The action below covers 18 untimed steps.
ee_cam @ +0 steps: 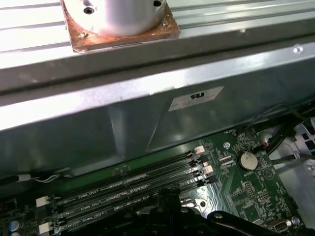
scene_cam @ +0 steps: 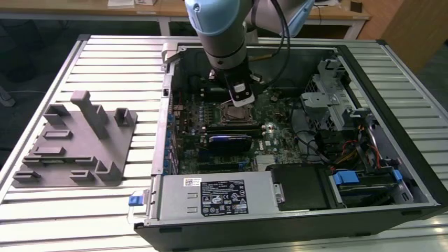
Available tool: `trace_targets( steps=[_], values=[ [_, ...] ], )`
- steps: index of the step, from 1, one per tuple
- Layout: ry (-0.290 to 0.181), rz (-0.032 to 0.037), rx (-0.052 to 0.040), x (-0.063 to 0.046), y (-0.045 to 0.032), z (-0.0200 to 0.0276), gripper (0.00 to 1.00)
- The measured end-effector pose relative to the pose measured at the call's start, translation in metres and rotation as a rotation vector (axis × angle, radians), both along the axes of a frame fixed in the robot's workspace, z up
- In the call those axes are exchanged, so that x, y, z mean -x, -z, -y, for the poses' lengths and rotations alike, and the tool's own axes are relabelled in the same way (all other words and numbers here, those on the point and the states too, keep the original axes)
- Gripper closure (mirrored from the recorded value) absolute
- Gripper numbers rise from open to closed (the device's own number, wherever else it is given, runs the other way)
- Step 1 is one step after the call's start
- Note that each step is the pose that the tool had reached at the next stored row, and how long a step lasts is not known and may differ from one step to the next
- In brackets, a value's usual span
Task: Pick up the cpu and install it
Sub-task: 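Install the first cpu locking lever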
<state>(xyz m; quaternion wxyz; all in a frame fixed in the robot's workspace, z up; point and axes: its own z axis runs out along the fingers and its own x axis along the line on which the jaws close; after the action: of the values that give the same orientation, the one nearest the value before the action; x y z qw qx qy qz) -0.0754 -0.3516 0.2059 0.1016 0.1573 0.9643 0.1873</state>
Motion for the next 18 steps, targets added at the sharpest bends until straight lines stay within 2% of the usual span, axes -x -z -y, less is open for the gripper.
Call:
trace_targets(
  steps=[5,15,18],
  values=[
    [0.016,0.0015,0.0082,0.000,0.0042,-0.0005,0.89],
    [0.051,0.0017,0.0239,0.000,0.0058,-0.0090,0.89],
    [0.052,0.0030,0.0320,0.000,0.0068,-0.0103,0.89]
  ],
)
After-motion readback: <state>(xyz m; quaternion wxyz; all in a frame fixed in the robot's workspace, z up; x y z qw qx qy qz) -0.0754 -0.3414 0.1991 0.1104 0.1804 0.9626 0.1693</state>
